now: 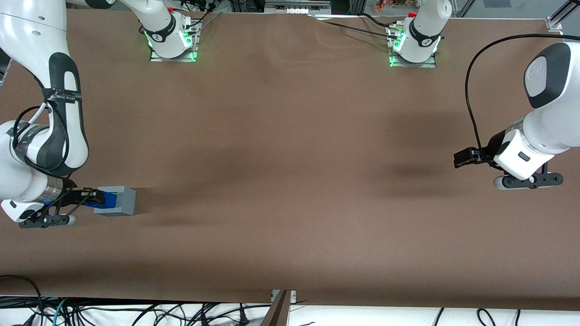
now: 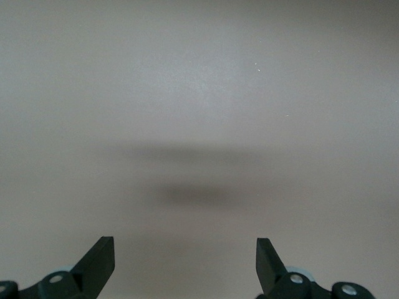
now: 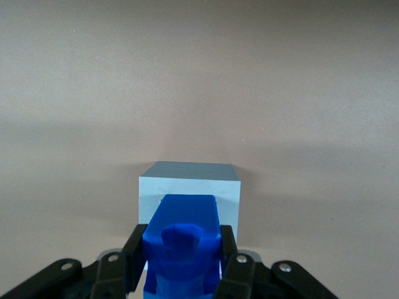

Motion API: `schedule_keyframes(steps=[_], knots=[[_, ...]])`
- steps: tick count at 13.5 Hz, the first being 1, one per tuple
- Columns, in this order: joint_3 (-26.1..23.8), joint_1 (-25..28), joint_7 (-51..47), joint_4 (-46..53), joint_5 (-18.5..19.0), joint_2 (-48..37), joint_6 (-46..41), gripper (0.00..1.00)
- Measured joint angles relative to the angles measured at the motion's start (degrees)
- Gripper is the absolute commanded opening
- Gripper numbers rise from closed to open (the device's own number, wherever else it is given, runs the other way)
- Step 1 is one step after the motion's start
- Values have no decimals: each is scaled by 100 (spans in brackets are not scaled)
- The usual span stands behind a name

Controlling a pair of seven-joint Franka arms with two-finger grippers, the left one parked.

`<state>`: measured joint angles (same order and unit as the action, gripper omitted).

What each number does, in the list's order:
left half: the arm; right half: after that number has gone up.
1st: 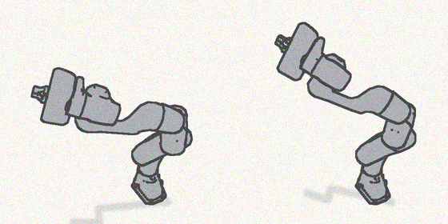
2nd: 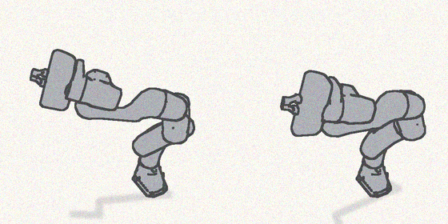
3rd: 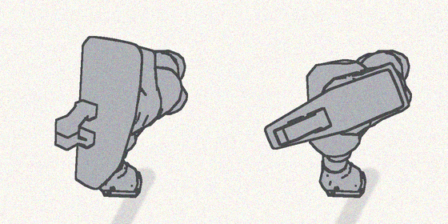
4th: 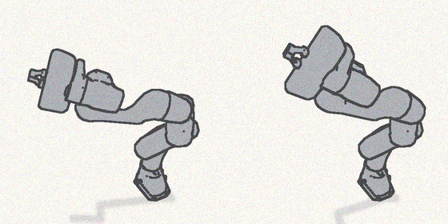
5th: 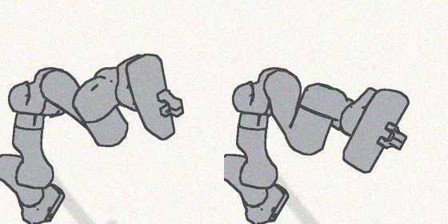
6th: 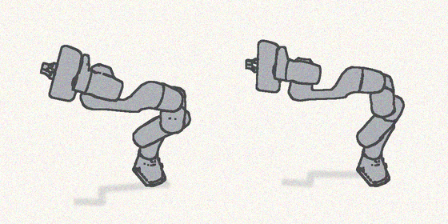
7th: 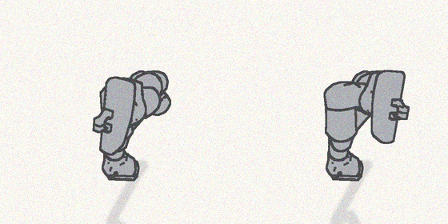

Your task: Insert blue part into gray base with right arm

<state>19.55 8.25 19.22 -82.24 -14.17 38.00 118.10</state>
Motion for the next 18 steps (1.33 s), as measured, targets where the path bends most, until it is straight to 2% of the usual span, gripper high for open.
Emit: schedule_keyframes(steps=[12, 18], knots=[[1, 3, 87, 80, 4, 54, 30, 40], [14, -10, 101, 421, 9, 71, -388, 40]])
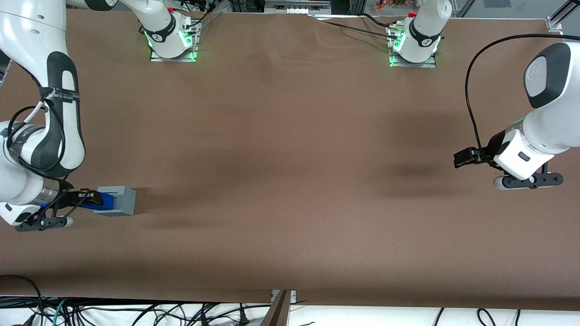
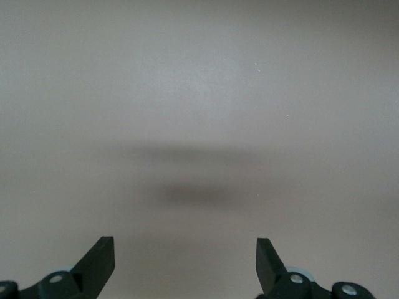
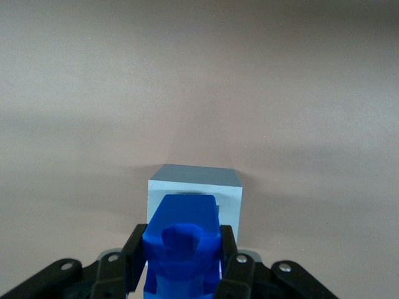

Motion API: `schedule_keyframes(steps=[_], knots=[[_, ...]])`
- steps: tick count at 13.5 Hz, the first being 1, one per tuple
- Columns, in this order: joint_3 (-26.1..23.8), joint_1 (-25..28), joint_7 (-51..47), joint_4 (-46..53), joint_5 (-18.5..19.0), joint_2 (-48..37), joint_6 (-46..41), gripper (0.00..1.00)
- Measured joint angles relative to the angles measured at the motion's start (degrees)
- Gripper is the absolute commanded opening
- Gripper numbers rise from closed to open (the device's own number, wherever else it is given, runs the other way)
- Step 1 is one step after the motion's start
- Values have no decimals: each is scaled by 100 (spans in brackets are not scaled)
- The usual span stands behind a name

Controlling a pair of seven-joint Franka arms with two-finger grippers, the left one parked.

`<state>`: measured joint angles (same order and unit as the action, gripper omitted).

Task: Insert blue part into gray base with right arm
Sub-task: 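Lower the blue block into the gray base's opening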

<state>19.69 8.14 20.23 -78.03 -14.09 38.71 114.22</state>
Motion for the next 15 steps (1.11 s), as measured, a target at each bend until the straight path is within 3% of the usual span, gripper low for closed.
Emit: schedule_keyframes(steps=[15], knots=[[5, -20, 8, 27, 1, 161, -54, 40]])
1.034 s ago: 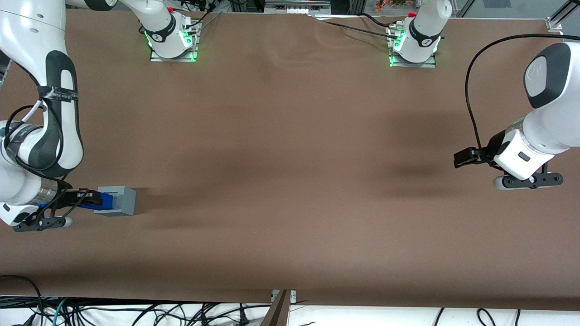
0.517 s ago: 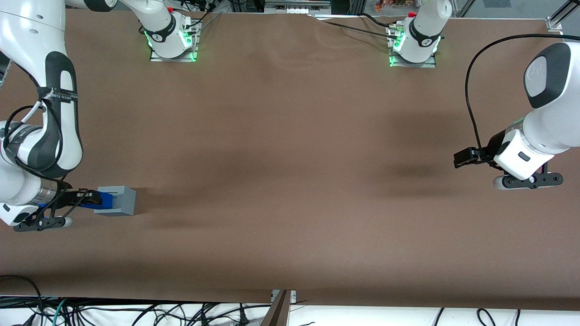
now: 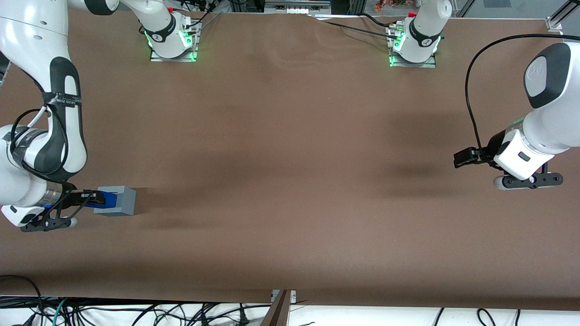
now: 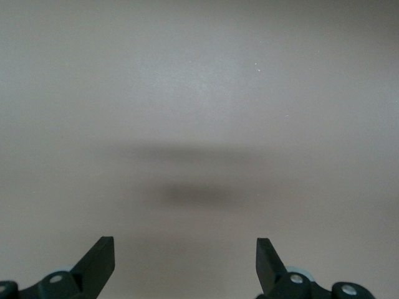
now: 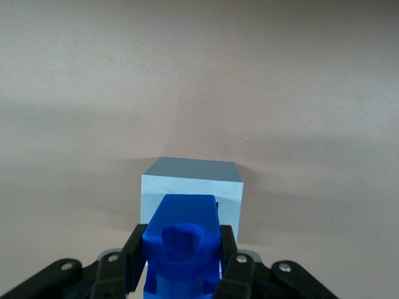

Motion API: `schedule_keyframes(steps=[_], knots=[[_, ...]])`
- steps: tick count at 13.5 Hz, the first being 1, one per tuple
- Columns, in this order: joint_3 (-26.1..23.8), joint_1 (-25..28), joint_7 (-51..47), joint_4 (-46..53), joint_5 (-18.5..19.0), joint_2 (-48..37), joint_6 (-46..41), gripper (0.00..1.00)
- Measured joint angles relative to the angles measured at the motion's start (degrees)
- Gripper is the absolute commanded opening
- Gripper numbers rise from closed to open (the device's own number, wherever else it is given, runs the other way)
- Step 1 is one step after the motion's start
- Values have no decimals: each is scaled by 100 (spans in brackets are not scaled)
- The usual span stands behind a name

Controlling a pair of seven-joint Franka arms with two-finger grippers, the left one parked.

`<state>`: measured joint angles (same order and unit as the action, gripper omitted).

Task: Insert blue part into gray base with right arm
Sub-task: 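Lower the blue block into the gray base's opening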

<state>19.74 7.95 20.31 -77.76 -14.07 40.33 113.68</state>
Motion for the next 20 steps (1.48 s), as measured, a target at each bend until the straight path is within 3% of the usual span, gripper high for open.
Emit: schedule_keyframes(steps=[20], knots=[[1, -29, -432, 0, 1, 27, -219, 40]])
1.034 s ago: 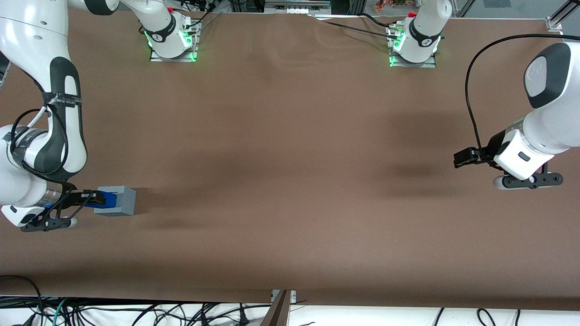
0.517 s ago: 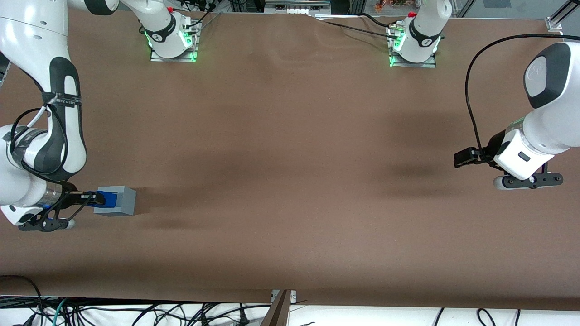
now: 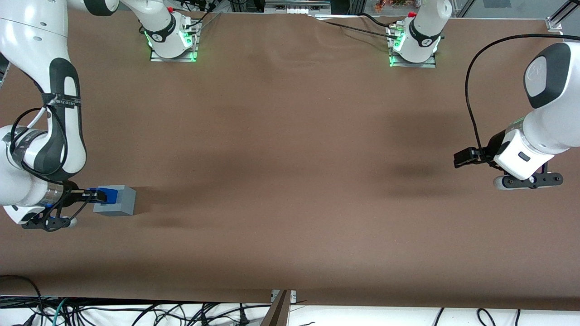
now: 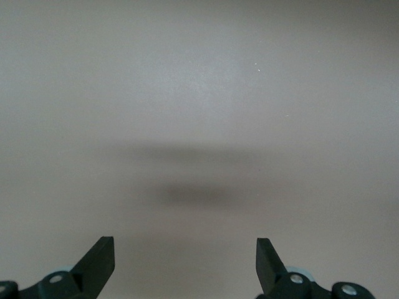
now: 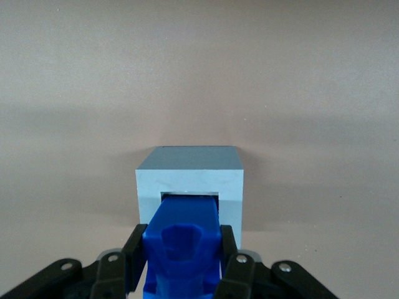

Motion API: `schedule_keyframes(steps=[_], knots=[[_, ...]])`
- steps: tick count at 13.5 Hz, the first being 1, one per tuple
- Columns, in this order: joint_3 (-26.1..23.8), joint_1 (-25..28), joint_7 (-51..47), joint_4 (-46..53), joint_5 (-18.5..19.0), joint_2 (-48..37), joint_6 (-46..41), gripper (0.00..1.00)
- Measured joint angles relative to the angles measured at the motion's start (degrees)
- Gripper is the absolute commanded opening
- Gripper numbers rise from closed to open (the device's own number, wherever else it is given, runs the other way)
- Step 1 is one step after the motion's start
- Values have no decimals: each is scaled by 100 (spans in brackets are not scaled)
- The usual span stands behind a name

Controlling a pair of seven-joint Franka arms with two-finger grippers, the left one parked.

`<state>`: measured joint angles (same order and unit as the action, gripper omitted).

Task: Insert blue part into gray base with right arm
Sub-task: 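Lower the blue block into the gray base's opening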

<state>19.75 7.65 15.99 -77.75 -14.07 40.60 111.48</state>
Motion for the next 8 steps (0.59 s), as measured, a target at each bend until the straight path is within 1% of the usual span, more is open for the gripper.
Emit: schedule_keyframes(steps=[8], knots=[[-2, -20, -19, -2, -2, 13, 132, 40]])
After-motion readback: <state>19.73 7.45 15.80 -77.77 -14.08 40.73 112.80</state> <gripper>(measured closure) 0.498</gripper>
